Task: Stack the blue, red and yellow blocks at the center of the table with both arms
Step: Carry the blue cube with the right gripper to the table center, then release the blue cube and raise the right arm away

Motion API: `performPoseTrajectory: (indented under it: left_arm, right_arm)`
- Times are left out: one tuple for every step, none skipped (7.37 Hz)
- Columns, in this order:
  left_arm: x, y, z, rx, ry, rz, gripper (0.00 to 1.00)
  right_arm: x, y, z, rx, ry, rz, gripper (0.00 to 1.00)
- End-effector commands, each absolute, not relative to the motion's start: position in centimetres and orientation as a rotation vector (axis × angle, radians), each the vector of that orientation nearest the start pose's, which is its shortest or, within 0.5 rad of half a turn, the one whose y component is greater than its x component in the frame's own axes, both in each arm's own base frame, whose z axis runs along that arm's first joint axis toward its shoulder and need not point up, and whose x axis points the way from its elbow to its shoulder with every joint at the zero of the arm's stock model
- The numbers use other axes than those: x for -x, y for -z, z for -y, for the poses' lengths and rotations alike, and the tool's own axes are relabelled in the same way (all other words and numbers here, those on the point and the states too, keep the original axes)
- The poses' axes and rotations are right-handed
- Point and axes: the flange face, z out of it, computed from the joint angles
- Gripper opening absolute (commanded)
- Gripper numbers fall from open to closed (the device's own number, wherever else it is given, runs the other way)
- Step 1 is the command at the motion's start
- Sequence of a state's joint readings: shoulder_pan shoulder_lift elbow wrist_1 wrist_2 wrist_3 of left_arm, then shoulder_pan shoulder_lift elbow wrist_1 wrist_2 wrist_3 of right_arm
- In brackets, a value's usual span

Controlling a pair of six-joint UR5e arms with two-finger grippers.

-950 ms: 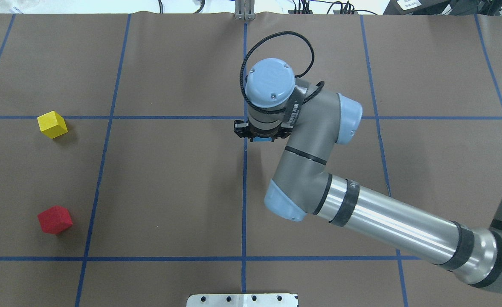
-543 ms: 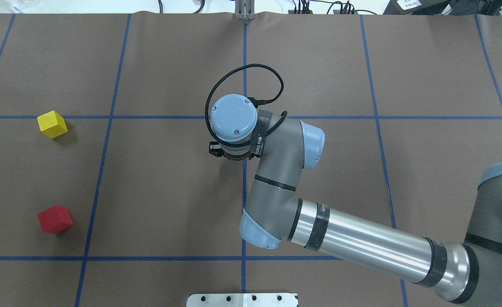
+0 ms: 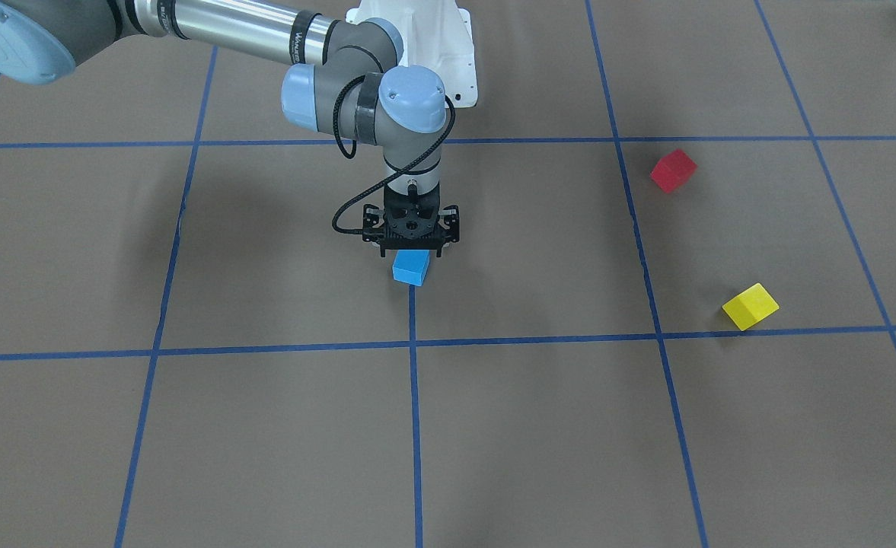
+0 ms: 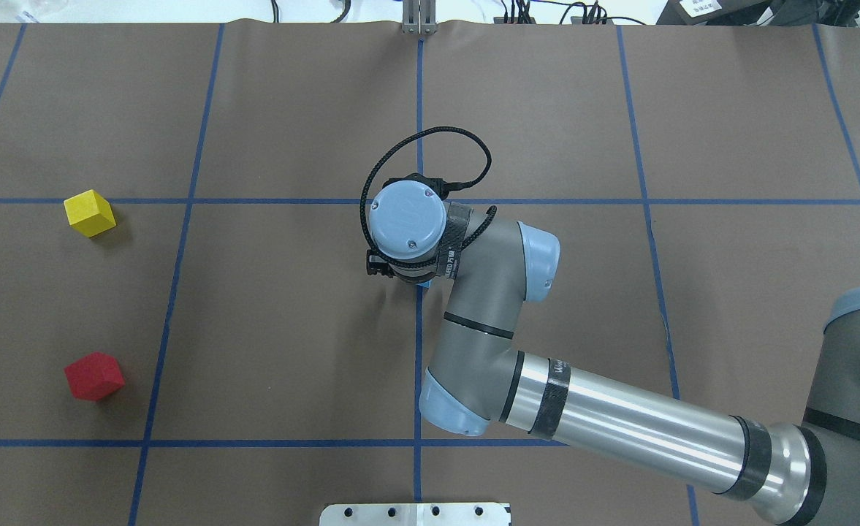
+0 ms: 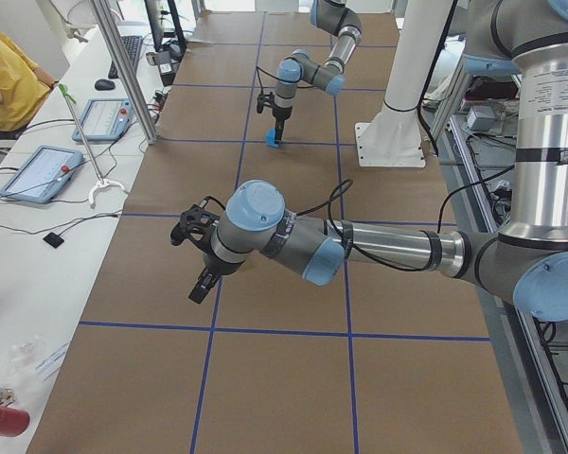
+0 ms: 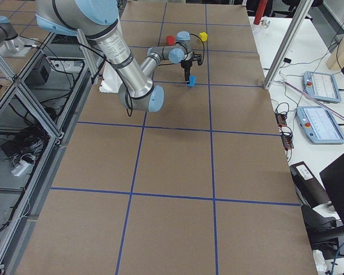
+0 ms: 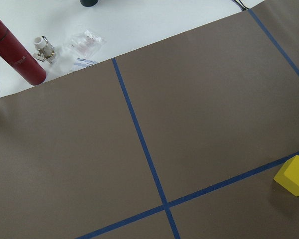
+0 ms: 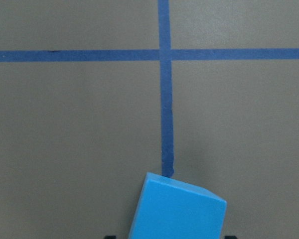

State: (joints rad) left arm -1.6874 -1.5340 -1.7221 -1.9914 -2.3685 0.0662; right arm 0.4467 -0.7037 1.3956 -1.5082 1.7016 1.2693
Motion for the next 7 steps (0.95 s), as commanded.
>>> performPoseTrajectory:
  left_arm:
    - [11.9,-55.1,48.5,-0.575,-0.164,-0.729,1.0]
    - [11.9,-54.5,48.5,-0.565,-0.112,-0.746,1.0]
    - [10.8,-53.2,48.7,-0.65,-0.162,-0.745,1.0]
    - [6.2,-53.0,49.3,-0.627,-0.217,-0.813,1.0]
    - [2.3,-51.1,49.7,-0.618,-0.25,-0.857,1.0]
    - [-0.2,-50.2,49.4,-0.596,-0.21,-0.91,1.0]
    - [-3.3,-49.8,48.5,-0.633,-0.258,-0.948,1.0]
  right_arm:
    - [59.2,-16.4,48.2,-0.209,-0.138,0.801,1.0]
    - [54.6,-16.2,52.8,-0.194,-0.167,0.822,1.0]
    - [48.2,-16.2,57.1,-0.173,-0.174,0.842,1.0]
    - [40.9,-16.7,59.8,-0.183,-0.129,0.833,1.0]
    - [32.8,-19.3,61.3,-0.205,-0.071,0.831,1.0]
    - [25.3,-23.6,61.8,-0.225,-0.015,0.831,1.0]
    - [19.3,-28.1,62.1,-0.253,0.042,0.801,1.0]
